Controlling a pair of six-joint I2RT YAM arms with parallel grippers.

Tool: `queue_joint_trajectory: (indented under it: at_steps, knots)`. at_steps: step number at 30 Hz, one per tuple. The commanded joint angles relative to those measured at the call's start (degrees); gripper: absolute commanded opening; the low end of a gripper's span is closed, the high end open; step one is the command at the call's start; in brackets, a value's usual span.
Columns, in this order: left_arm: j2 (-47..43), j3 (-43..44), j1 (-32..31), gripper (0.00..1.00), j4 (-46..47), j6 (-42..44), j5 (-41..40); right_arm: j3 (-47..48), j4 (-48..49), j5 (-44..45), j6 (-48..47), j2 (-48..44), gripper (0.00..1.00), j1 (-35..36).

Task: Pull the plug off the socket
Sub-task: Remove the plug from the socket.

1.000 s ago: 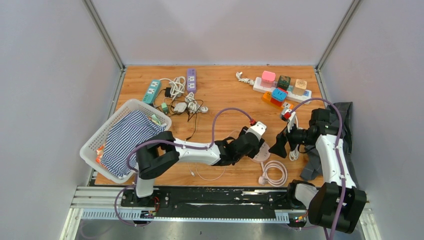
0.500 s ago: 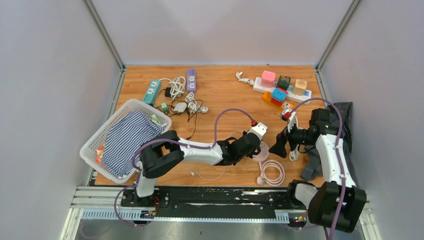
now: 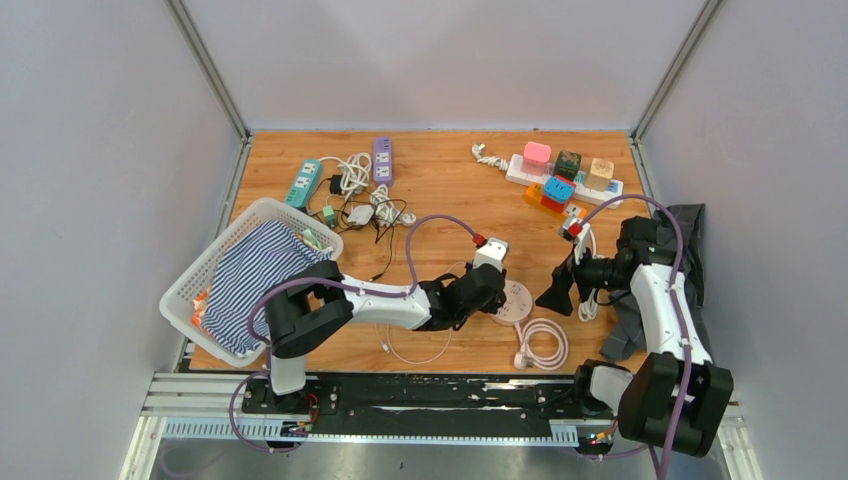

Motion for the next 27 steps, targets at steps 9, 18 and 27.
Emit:
queue_joint_trajectory:
  at_steps: [9,18,27]
  knots:
    - [0.22,-1.68,0.26,0.0,0.11,-19.4,-1.32,-9.38,4.66,3.35,-14.54,-7.02,1.0,15.18]
    - [0.99,-2.88,0.3,0.0,0.13,-22.17,0.06,-9.44,12.58,12.65,-9.99,-3.13,0.42,23.06]
    - [1.91,-3.07,0.33,0.0,0.1,-23.62,0.53,-8.37,14.92,18.76,-5.92,2.84,0.21,26.69]
